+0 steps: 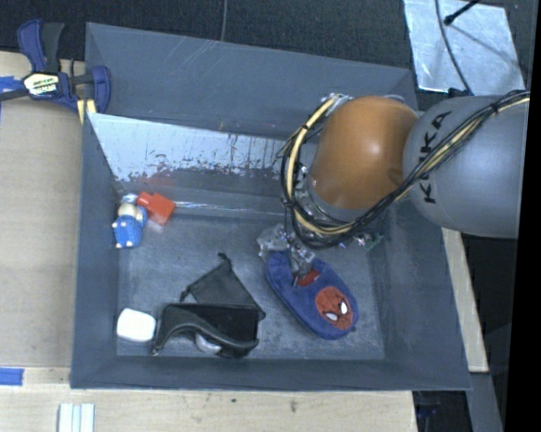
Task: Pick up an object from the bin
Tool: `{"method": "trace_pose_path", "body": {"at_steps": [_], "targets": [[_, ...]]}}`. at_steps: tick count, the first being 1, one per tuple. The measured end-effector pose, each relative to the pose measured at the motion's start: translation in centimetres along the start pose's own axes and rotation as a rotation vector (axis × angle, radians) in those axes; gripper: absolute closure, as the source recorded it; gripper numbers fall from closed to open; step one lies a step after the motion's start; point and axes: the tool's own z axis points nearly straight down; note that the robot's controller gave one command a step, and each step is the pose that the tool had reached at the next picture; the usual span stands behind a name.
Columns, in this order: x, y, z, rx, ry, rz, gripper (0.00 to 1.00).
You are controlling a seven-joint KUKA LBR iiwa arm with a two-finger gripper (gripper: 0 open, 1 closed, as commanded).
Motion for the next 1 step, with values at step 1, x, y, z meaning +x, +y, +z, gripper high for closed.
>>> {"method": "trace_pose_path", "body": {"at_steps": [1], "targets": [[-0.16, -0.17, -4.94, 0.002, -0.001, 0.002, 1.00]]}}
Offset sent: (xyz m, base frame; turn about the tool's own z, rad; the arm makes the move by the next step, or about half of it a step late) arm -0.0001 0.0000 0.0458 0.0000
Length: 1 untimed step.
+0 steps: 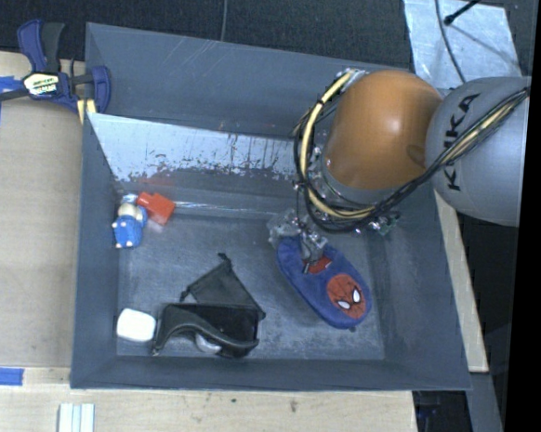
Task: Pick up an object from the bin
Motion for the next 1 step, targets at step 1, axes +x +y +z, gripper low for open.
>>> {"method": "trace_pose_path", "body": {"at_steps": [1], "targets": [[-0.09, -0.10, -1.45, -0.002, 0.002, 0.002, 1.00]]}}
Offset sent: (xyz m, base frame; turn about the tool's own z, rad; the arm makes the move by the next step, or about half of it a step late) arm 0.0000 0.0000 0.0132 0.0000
